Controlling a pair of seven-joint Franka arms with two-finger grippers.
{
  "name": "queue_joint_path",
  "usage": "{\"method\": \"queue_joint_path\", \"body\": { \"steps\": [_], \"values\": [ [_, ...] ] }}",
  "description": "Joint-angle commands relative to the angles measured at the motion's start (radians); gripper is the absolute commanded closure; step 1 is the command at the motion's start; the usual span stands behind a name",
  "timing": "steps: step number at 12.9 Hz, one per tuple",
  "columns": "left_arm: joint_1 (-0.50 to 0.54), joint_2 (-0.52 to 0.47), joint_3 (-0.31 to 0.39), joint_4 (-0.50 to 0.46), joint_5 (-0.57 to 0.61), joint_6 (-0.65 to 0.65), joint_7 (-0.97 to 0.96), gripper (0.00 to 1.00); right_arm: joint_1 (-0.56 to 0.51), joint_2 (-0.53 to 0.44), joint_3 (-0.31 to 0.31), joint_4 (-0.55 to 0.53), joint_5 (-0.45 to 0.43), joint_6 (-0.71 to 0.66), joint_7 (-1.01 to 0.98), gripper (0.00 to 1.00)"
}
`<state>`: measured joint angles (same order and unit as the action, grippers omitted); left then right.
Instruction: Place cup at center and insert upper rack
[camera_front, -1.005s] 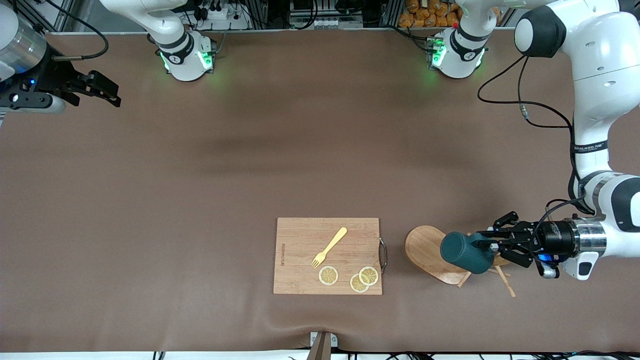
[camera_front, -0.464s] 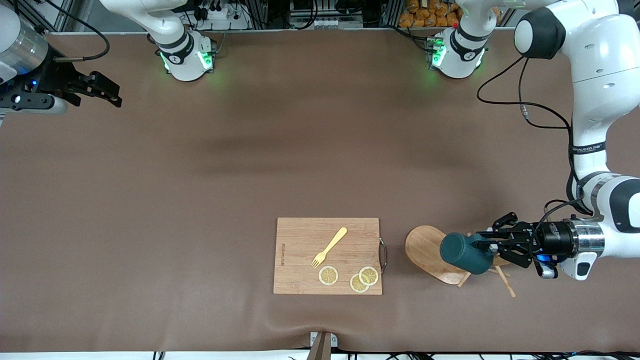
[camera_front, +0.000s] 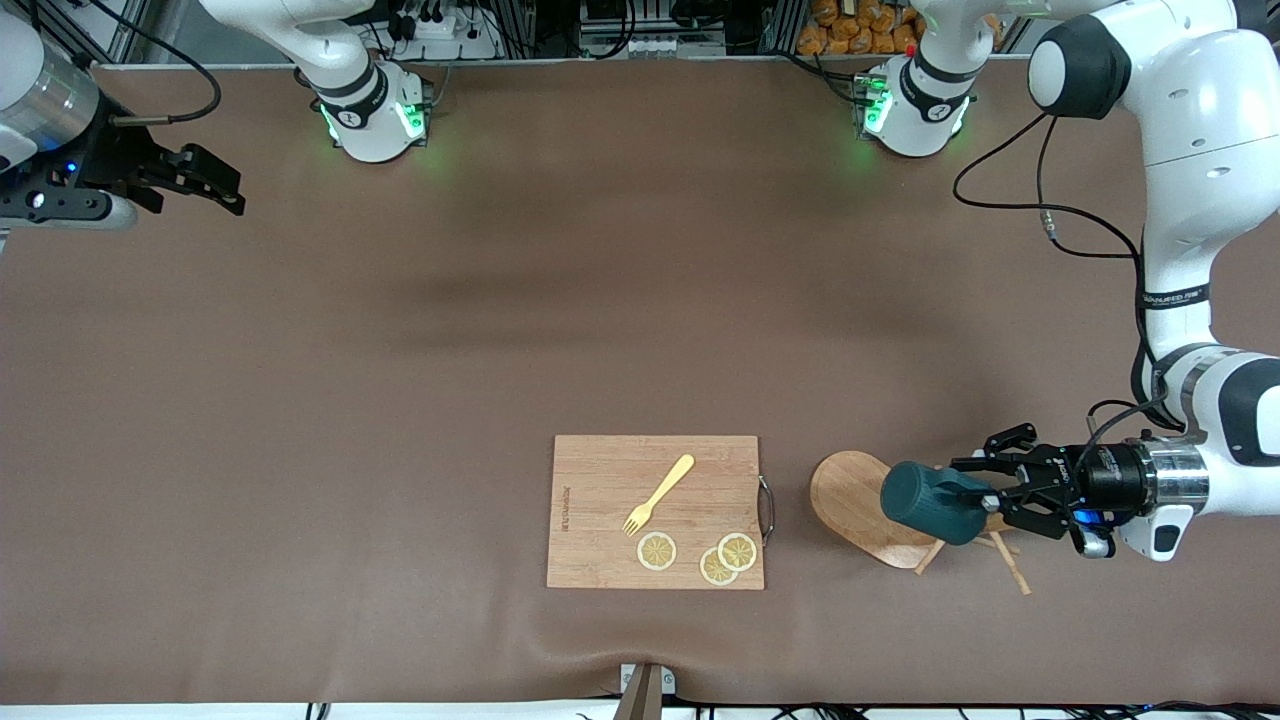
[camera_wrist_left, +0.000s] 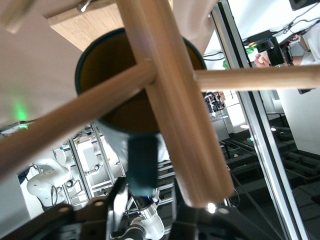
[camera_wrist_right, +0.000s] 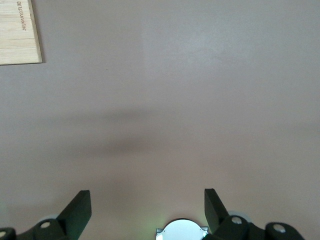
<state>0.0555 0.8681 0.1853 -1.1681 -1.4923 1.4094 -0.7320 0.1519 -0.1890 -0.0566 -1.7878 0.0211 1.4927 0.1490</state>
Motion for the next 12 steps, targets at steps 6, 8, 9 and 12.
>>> {"method": "queue_joint_path", "body": {
  "steps": [6,8,9,12],
  "values": [
    [0.020,-0.020,-0.007,0.011,-0.032,-0.015,0.008,0.00,0.003,-0.015,-0.002,-0.012,0.003,0.007,0.008,0.00],
    [0.021,-0.035,-0.007,0.012,-0.032,-0.015,0.008,0.00,0.003,-0.014,-0.002,-0.012,0.003,0.009,0.008,0.00],
    [0.023,-0.044,-0.004,0.012,-0.031,-0.015,0.006,0.00,0.001,-0.015,-0.002,-0.012,0.003,0.009,0.008,0.00],
    [0.026,-0.089,0.008,0.012,-0.005,-0.015,0.005,0.00,0.001,-0.015,-0.002,-0.012,0.003,0.011,0.008,0.00]
  ]
}}
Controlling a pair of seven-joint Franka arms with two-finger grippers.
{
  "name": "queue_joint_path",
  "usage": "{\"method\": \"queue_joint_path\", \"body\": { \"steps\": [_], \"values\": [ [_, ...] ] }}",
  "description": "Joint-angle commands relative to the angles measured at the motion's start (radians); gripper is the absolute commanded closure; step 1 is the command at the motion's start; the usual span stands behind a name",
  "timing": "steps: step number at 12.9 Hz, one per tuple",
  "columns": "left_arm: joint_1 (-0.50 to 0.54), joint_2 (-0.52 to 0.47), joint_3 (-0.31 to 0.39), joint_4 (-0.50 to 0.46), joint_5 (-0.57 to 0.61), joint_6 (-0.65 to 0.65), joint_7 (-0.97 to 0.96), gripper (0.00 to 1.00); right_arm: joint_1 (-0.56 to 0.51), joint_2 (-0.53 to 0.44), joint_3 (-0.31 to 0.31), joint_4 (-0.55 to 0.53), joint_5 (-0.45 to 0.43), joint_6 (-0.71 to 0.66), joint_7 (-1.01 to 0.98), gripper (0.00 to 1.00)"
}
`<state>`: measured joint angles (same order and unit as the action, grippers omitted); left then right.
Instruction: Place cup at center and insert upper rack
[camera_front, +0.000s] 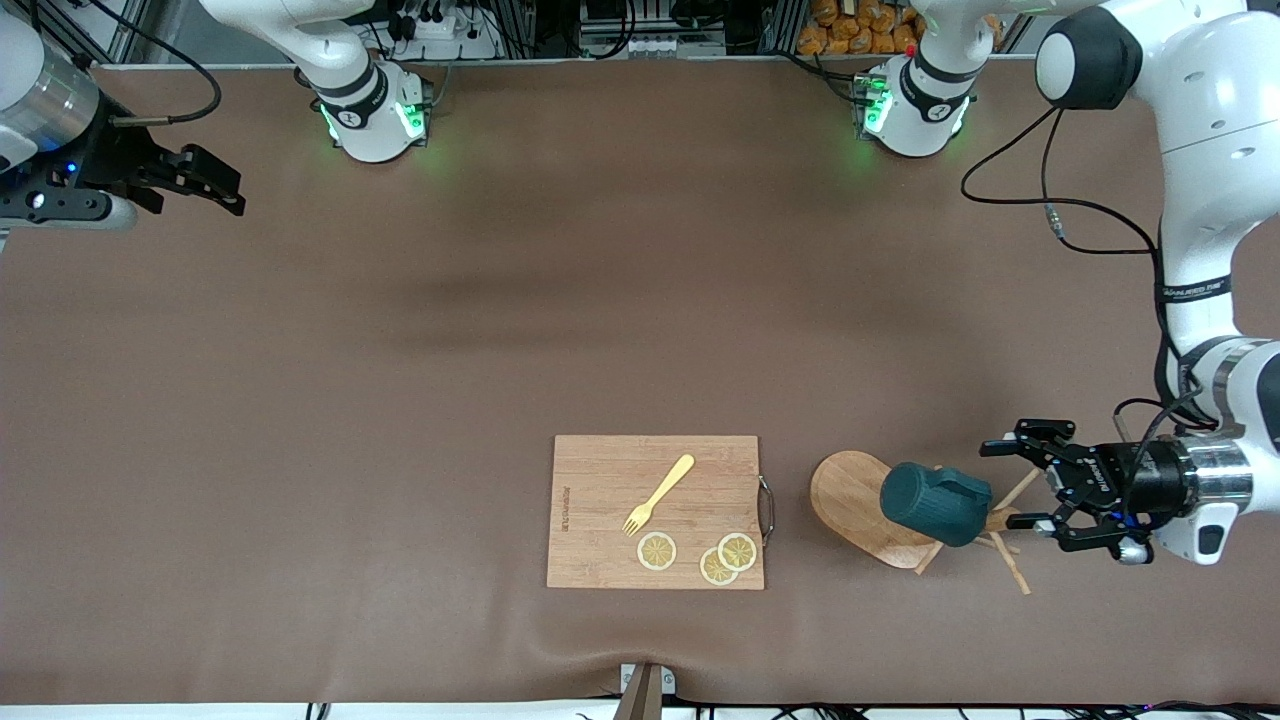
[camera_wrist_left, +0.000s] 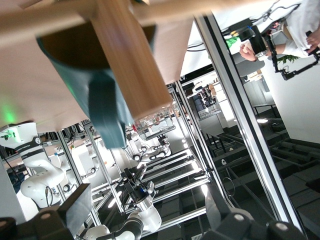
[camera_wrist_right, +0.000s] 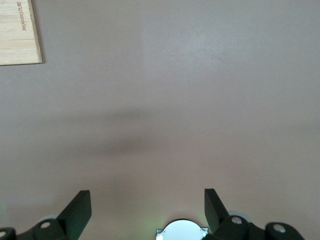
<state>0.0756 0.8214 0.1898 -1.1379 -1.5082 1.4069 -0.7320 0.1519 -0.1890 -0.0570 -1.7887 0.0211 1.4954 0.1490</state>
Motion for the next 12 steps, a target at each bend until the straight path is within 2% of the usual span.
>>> {"method": "queue_joint_path", "body": {
  "steps": [1,12],
  "values": [
    [0.006,-0.062,0.004,-0.019,0.043,-0.013,0.005,0.00,0.001,-0.014,-0.001,-0.011,0.003,0.008,0.007,0.00],
    [-0.060,-0.324,-0.010,-0.031,0.553,-0.019,0.039,0.00,-0.005,-0.015,-0.001,-0.011,0.003,0.017,0.007,0.00]
  ]
}}
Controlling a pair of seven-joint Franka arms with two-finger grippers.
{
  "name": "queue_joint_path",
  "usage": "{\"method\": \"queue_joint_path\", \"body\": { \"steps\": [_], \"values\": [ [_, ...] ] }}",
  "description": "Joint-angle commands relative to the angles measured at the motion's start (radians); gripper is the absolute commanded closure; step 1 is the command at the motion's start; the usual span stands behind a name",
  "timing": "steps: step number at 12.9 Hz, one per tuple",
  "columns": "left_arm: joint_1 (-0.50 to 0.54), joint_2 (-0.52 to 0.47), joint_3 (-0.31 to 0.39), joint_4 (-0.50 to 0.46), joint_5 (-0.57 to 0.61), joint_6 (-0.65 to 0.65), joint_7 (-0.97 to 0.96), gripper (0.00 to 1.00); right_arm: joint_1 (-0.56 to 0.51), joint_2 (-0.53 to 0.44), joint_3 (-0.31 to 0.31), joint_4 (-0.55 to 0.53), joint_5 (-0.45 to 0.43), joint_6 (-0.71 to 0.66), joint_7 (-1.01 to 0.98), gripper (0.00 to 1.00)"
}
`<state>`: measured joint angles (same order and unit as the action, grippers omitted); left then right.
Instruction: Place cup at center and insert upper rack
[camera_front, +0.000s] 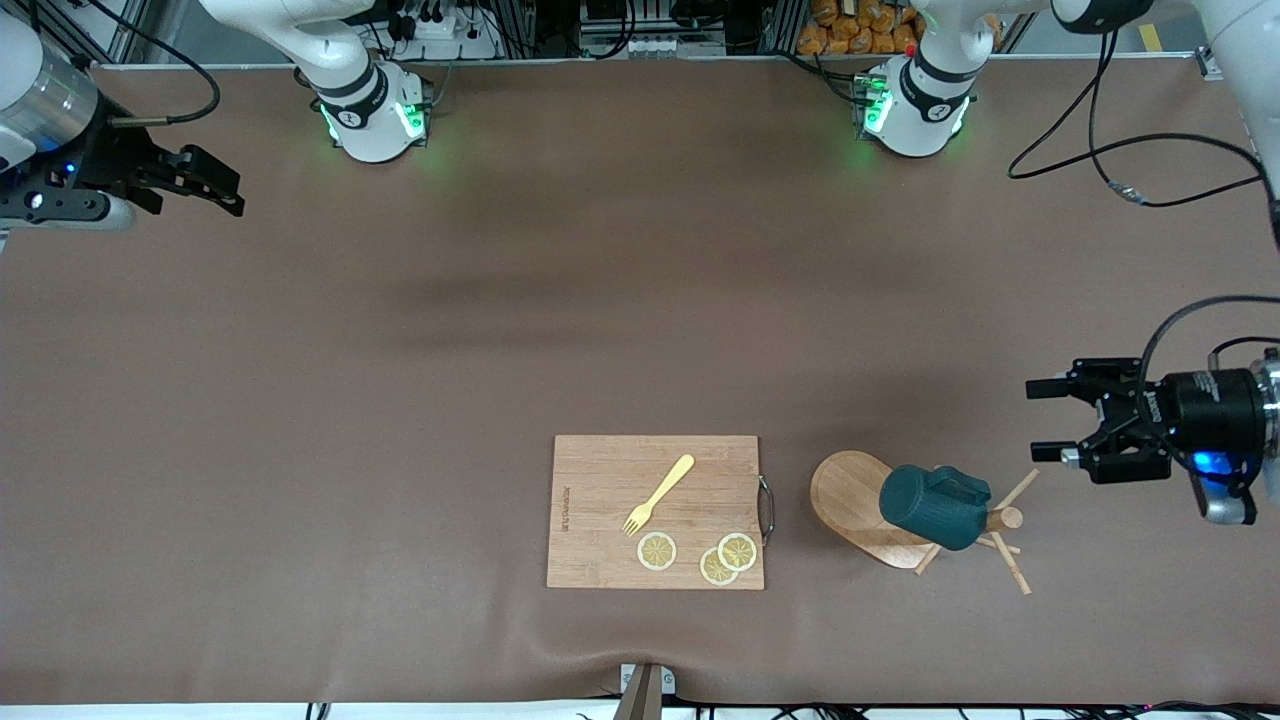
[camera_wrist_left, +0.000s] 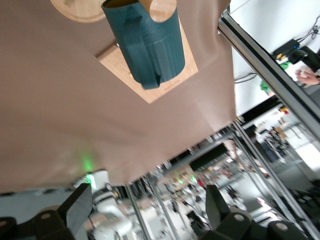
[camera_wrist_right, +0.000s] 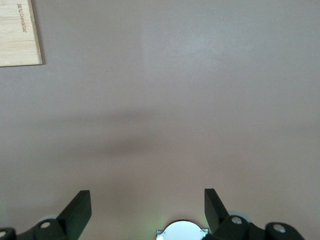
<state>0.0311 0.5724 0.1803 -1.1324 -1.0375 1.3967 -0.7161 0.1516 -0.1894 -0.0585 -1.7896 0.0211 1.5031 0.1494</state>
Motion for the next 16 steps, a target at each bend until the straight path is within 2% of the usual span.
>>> {"method": "queue_joint_path", "body": {
  "steps": [1,3,6,9,12,16],
  "values": [
    [-0.020,-0.104,-0.010,-0.043,0.141,-0.024,0.026,0.00,-0.003,-0.015,0.000,-0.010,-0.003,0.009,0.006,0.00],
    [-0.019,-0.150,-0.057,-0.055,0.285,-0.028,0.041,0.00,0.000,-0.016,0.000,-0.011,-0.024,0.017,0.007,0.00],
    [-0.019,-0.229,-0.114,-0.122,0.483,-0.027,0.131,0.00,-0.003,-0.030,0.000,-0.049,-0.024,0.063,0.006,0.00],
    [-0.019,-0.298,-0.145,-0.203,0.629,-0.015,0.217,0.00,0.000,-0.028,0.000,-0.036,-0.027,0.123,0.006,0.00],
    [-0.019,-0.373,-0.195,-0.292,0.759,0.027,0.271,0.00,-0.004,-0.025,-0.001,-0.004,-0.026,0.114,0.007,0.00],
    [-0.016,-0.521,-0.263,-0.495,0.902,0.166,0.326,0.00,-0.007,-0.015,-0.003,0.012,-0.024,0.117,0.028,0.00]
  ]
}}
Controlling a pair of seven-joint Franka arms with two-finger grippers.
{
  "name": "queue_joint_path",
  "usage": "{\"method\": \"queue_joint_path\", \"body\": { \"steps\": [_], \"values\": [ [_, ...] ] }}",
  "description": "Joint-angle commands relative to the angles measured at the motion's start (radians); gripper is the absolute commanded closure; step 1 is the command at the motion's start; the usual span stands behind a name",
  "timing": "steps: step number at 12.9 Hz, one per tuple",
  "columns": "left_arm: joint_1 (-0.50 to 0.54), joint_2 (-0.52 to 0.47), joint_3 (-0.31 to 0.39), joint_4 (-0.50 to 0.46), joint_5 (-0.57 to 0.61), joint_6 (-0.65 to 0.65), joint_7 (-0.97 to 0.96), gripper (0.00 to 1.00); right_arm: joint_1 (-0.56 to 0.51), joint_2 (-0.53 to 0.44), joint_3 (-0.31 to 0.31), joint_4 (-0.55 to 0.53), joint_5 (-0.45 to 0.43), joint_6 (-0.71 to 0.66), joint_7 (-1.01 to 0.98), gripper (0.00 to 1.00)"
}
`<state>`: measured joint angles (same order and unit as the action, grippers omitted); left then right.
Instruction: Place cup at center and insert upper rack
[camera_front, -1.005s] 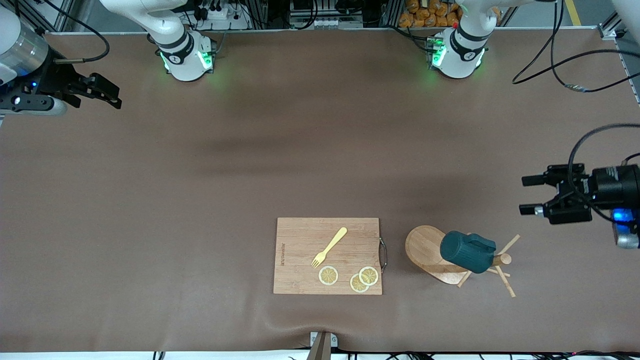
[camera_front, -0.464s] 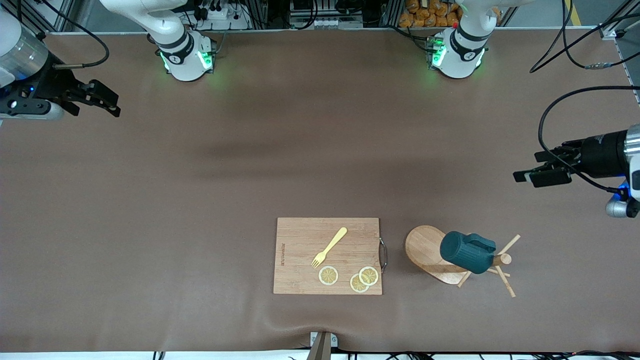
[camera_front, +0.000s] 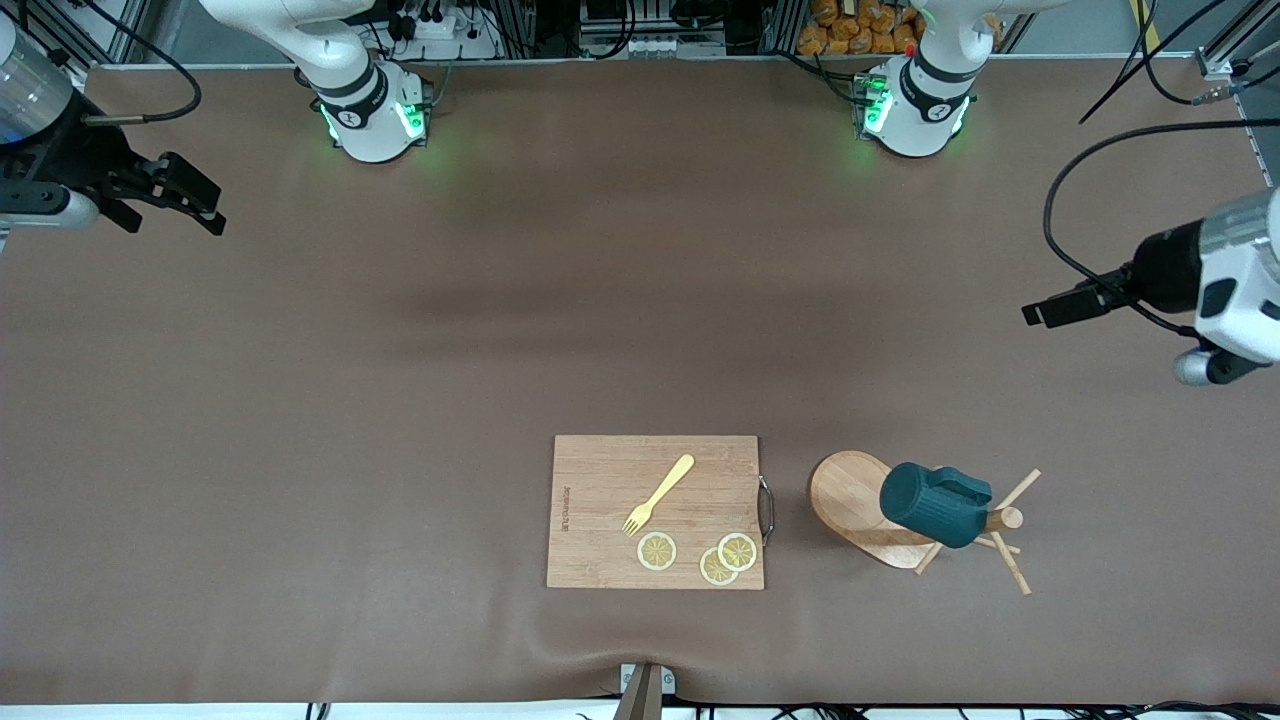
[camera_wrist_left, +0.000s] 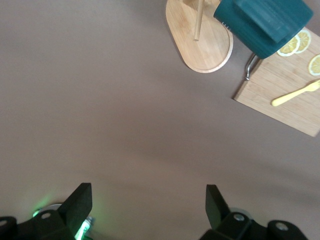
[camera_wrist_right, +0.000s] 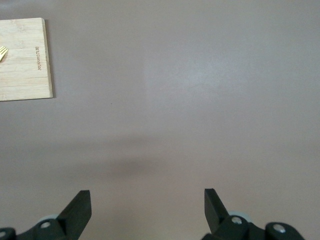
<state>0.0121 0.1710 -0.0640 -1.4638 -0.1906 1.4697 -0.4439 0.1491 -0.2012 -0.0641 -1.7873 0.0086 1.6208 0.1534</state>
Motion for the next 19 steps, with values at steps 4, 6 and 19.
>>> {"method": "queue_joint_path", "body": {
  "steps": [4,6,19],
  "values": [
    [0.005,-0.203,-0.027,-0.256,0.135,0.169,0.189,0.00,-0.014,0.044,-0.002,0.086,-0.015,-0.026,0.011,0.00],
    [0.005,-0.228,-0.027,-0.259,0.151,0.169,0.231,0.00,-0.066,0.103,0.013,0.149,-0.009,-0.027,0.006,0.00],
    [0.006,-0.214,-0.054,-0.098,0.227,0.090,0.281,0.00,-0.054,0.183,0.063,0.213,-0.021,-0.105,-0.020,0.00]
  ]
}}
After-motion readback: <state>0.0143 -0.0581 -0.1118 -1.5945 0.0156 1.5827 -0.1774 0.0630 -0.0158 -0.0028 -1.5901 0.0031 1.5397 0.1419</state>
